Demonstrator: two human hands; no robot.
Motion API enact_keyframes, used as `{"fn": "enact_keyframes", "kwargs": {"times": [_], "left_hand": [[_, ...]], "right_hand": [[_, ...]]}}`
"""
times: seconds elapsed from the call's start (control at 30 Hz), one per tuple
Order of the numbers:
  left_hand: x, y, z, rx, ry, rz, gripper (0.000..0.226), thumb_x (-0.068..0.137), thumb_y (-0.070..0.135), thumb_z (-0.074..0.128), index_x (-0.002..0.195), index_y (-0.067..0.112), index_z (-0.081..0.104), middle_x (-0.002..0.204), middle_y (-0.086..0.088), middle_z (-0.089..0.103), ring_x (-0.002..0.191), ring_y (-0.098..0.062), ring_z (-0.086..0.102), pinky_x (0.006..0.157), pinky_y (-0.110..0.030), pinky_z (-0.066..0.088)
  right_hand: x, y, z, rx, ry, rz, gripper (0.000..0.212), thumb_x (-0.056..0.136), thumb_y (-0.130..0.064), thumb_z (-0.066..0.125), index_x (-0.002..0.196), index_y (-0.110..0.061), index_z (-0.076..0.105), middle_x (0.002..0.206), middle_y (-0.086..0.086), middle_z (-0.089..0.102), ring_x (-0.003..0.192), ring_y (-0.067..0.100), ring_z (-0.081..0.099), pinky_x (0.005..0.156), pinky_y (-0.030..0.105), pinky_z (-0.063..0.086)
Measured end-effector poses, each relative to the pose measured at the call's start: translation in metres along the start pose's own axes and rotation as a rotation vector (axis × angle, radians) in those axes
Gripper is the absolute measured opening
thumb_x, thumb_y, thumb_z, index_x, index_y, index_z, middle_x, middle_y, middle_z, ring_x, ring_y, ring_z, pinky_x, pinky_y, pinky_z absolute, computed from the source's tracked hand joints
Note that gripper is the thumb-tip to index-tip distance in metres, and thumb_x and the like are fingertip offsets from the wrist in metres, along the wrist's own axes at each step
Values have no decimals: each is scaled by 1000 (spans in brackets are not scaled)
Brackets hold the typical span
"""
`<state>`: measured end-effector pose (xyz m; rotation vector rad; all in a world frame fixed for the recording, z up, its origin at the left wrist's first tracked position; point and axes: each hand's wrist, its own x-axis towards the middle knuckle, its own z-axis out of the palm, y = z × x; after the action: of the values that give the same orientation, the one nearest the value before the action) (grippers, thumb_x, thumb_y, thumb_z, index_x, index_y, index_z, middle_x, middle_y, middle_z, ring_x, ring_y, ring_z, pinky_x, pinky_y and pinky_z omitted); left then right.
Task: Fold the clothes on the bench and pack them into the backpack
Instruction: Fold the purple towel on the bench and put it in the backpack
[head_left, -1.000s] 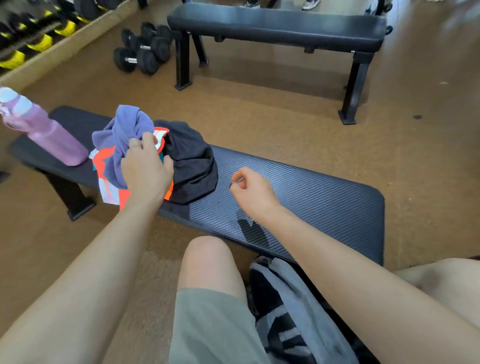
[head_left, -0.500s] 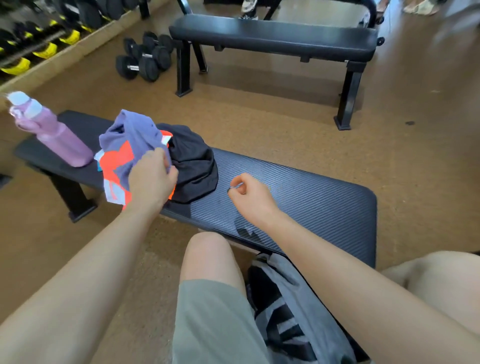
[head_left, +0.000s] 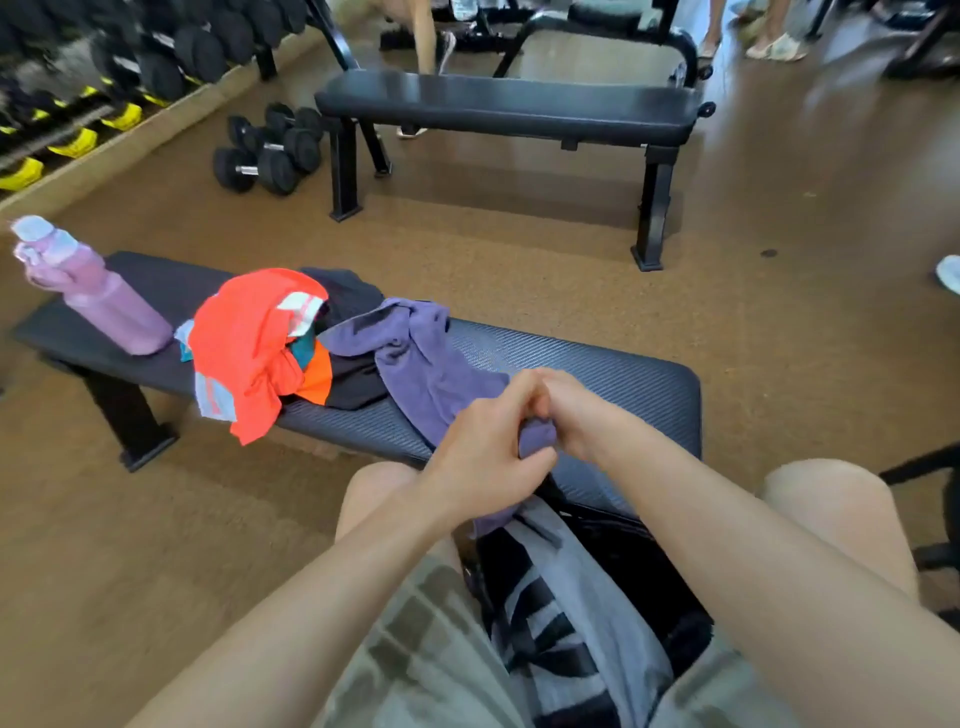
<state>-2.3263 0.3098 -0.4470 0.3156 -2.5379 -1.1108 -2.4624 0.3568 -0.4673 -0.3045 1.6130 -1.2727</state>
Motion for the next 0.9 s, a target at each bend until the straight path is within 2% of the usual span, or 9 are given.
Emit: {"fn": "enact_keyframes", "kwargs": {"times": [0.07, 0.17, 0.27, 0.37, 0.47, 0.57, 0.63, 0.8, 0.9], "left_hand": [[-1, 5, 7, -18, -87, -17, 31, 79, 15, 62, 104, 21, 44, 61, 5, 53, 53, -13, 44, 55, -42, 43], [-1, 9, 13, -1, -186, -29, 33, 85, 14, 63, 112, 23, 45, 63, 5, 55, 51, -12, 43, 54, -35, 36], [2, 12, 17, -104, -167, -80, 26, 88, 15, 65, 105, 20, 46, 66, 5, 55, 53, -9, 38, 55, -29, 32], [6, 17, 21, -149, -152, -119, 15, 92, 17, 66, 94, 18, 51, 70, -1, 55, 57, -7, 35, 56, -24, 31], [10, 22, 26, -148, -147, -148, 34, 99, 18, 61, 72, 25, 41, 60, 13, 40, 57, -4, 32, 56, -20, 27], [15, 26, 30, -173, -155, -173, 39, 102, 20, 56, 68, 21, 36, 58, 11, 30, 57, -7, 27, 57, -28, 25], [18, 29, 30, -154, -149, -175, 42, 102, 19, 56, 65, 29, 40, 55, 11, 32, 55, -5, 28, 56, -26, 25], [25, 30, 17, -87, -134, -147, 21, 101, 24, 58, 81, 18, 53, 57, 11, 41, 53, -5, 36, 55, -21, 28], [31, 26, 6, -39, -80, -160, 32, 102, 27, 55, 74, 19, 41, 57, 10, 34, 55, -8, 31, 56, -29, 26]], "right_hand": [[-6, 3, -19, -29, 47, 16, 28, 86, 5, 52, 67, -14, 47, 52, 4, 49, 48, 16, 49, 43, 19, 37], [-17, 5, -44, -52, 138, 55, 25, 79, 6, 49, 65, -15, 42, 63, 9, 42, 52, 20, 44, 49, 26, 37], [-25, 9, -68, -31, 197, 54, 25, 75, 3, 45, 66, -18, 36, 64, 5, 37, 56, 18, 38, 49, 26, 38], [-31, 17, -91, 29, 240, 67, 27, 85, 4, 40, 68, -18, 39, 60, 2, 37, 43, 12, 37, 42, 20, 36], [-42, 21, -102, 2, 190, 81, 23, 92, 3, 40, 90, -16, 52, 68, 5, 51, 38, 8, 47, 49, 24, 47], [-45, 25, -104, -222, 169, -12, 49, 86, 1, 50, 123, -31, 58, 101, 7, 64, 78, 18, 63, 76, 37, 55], [-46, 25, -101, -347, 116, -152, 50, 83, 4, 50, 119, -26, 67, 114, 6, 65, 96, 19, 60, 88, 38, 51], [-53, 21, -87, -396, -80, -236, 41, 64, -2, 51, 100, 5, 67, 96, 26, 67, 88, 17, 58, 81, 36, 45], [-55, 18, -88, -407, -82, -275, 34, 64, -13, 54, 88, 11, 57, 80, 10, 52, 78, 16, 48, 73, 36, 38]]}}
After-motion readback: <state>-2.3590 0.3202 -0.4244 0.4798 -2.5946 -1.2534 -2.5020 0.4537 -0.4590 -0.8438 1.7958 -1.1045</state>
